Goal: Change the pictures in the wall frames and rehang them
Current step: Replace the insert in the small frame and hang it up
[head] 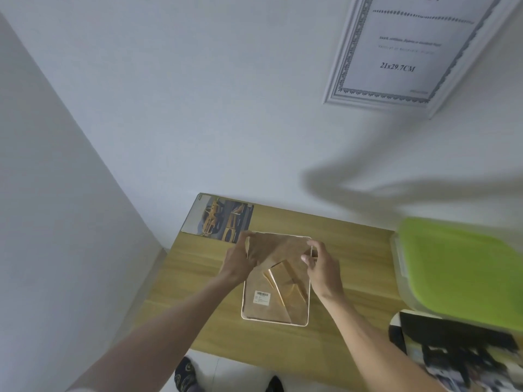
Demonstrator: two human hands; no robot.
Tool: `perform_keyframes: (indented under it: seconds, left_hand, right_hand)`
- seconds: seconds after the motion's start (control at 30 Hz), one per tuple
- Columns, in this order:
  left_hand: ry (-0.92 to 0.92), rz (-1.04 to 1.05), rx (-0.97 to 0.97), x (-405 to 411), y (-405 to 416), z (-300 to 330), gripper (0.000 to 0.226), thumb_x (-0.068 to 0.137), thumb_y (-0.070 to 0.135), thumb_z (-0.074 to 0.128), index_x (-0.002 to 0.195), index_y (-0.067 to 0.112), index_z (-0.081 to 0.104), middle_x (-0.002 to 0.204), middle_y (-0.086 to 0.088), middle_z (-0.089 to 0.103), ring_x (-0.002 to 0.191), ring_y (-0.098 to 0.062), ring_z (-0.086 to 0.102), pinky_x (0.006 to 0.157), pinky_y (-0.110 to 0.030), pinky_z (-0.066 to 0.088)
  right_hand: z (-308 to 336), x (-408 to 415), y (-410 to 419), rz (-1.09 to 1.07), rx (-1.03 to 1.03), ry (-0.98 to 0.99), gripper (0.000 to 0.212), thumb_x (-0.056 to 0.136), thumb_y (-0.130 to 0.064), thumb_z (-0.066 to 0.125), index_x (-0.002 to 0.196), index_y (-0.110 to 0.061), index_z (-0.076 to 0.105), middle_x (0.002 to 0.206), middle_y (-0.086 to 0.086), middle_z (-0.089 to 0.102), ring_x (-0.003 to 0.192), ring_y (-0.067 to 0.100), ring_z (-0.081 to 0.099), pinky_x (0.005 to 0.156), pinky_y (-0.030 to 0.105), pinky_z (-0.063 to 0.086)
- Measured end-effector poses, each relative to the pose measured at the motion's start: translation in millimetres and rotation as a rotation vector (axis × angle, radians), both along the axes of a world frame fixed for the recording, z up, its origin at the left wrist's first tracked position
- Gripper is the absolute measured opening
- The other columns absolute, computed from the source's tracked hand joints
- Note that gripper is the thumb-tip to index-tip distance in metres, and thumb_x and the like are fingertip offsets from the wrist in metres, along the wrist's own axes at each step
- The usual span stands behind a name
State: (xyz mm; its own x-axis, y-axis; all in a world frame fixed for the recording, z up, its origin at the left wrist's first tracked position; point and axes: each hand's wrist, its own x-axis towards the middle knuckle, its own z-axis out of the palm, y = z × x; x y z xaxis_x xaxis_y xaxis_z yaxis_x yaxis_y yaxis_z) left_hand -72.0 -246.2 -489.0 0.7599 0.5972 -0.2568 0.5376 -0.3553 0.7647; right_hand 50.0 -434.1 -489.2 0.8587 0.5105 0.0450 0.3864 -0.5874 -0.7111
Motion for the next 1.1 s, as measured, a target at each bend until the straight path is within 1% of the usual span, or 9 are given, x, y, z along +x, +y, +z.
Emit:
perform_keyframes:
  seconds: [0.17, 0.33, 0.47, 0.6, 0.67, 0.77, 0.93, 1.03, 1.1]
  left_hand:
    - [0.048, 0.020, -0.024, 5.4, 6.8, -2.7, 0.064, 0.076, -0.008, 0.062, 0.113, 0.038, 0.038, 0.071, -0.019, 0.065, 0.050, -0.020, 0.055, 0.043, -0.030, 0.048]
    - [0.106, 0.074, -0.151, 10.7, 15.8, -10.0, 0.051, 0.074, -0.009, 0.061, 0.105, 0.027, 0.044, 0.079, -0.015, 0.067, 0.058, -0.023, 0.062, 0.050, -0.039, 0.055]
    - [0.137, 0.109, -0.281, 14.7, 23.5, -13.5, 0.034, 0.074, -0.006, 0.063, 0.095, 0.017, 0.050, 0.080, -0.018, 0.072, 0.065, -0.030, 0.068, 0.063, -0.053, 0.059]
    - [0.147, 0.157, -0.363, 19.6, 28.0, -17.7, 0.031, 0.077, -0.007, 0.064, 0.100, 0.010, 0.052, 0.085, -0.021, 0.071, 0.076, -0.037, 0.071, 0.065, -0.056, 0.059]
    - [0.163, 0.193, -0.373, 20.9, 30.8, -22.6, 0.031, 0.077, -0.006, 0.067, 0.100, 0.010, 0.053, 0.085, -0.019, 0.070, 0.079, -0.036, 0.072, 0.066, -0.054, 0.060]
    - [0.166, 0.239, -0.381, 21.2, 34.3, -30.8, 0.032, 0.077, -0.002, 0.071, 0.099, 0.011, 0.054, 0.090, -0.015, 0.068, 0.080, -0.030, 0.070, 0.068, -0.048, 0.061]
    - [0.153, 0.226, -0.350, 22.7, 36.2, -40.1, 0.032, 0.078, 0.002, 0.074, 0.103, 0.011, 0.056, 0.091, -0.003, 0.062, 0.085, -0.019, 0.062, 0.072, -0.034, 0.054]
    - [0.107, 0.216, -0.275, 24.6, 39.2, -38.5, 0.037, 0.078, 0.007, 0.077, 0.109, 0.013, 0.058, 0.094, 0.001, 0.054, 0.088, -0.014, 0.053, 0.067, -0.023, 0.043]
    - [0.087, 0.208, -0.320, 23.8, 41.6, -37.5, 0.033, 0.081, 0.004, 0.073, 0.109, 0.012, 0.059, 0.085, 0.001, 0.057, 0.078, -0.012, 0.057, 0.062, -0.022, 0.045]
  right_hand:
    - [-8.9, 1.6, 5.4, 0.014, -0.028, 0.068, 0.046, 0.090, -0.006, 0.068, 0.134, -0.014, 0.055, 0.087, 0.003, 0.070, 0.077, 0.017, 0.064, 0.071, 0.025, 0.046]
    - [-3.0, 12.3, 9.8, -0.087, -0.071, 0.373, 0.045, 0.087, -0.012, 0.072, 0.126, -0.024, 0.052, 0.094, 0.001, 0.065, 0.075, 0.008, 0.061, 0.059, 0.014, 0.042]
    - [-2.3, 32.0, 14.4, -0.047, -0.109, 0.593, 0.051, 0.078, -0.019, 0.079, 0.118, -0.026, 0.049, 0.099, 0.000, 0.069, 0.087, 0.016, 0.068, 0.069, 0.026, 0.052]
    - [-6.6, 38.9, 16.7, -0.045, -0.086, 0.714, 0.023, 0.074, -0.014, 0.082, 0.091, -0.016, 0.068, 0.090, -0.001, 0.074, 0.089, 0.017, 0.070, 0.077, 0.033, 0.056]
    - [-12.8, 34.6, 16.7, -0.075, -0.055, 0.748, 0.017, 0.073, -0.010, 0.082, 0.087, -0.012, 0.072, 0.089, 0.000, 0.076, 0.090, 0.018, 0.071, 0.083, 0.033, 0.055]
    - [-28.3, 24.9, 16.1, -0.125, -0.027, 0.775, 0.028, 0.071, -0.001, 0.081, 0.097, -0.009, 0.073, 0.093, 0.001, 0.077, 0.093, 0.020, 0.072, 0.084, 0.030, 0.055]
    - [-41.8, 21.8, 24.1, -0.072, -0.276, 0.485, 0.048, 0.073, -0.018, 0.083, 0.117, -0.016, 0.063, 0.118, 0.004, 0.055, 0.100, 0.013, 0.058, 0.082, 0.022, 0.045]
    - [-37.9, 21.9, 29.5, -0.052, -0.275, 0.494, 0.048, 0.080, -0.014, 0.078, 0.123, -0.011, 0.057, 0.114, 0.004, 0.064, 0.098, 0.017, 0.061, 0.082, 0.024, 0.045]
    - [-37.9, 20.1, 30.6, -0.050, -0.289, 0.532, 0.049, 0.084, -0.016, 0.075, 0.128, -0.011, 0.052, 0.112, 0.003, 0.066, 0.099, 0.019, 0.062, 0.082, 0.026, 0.047]
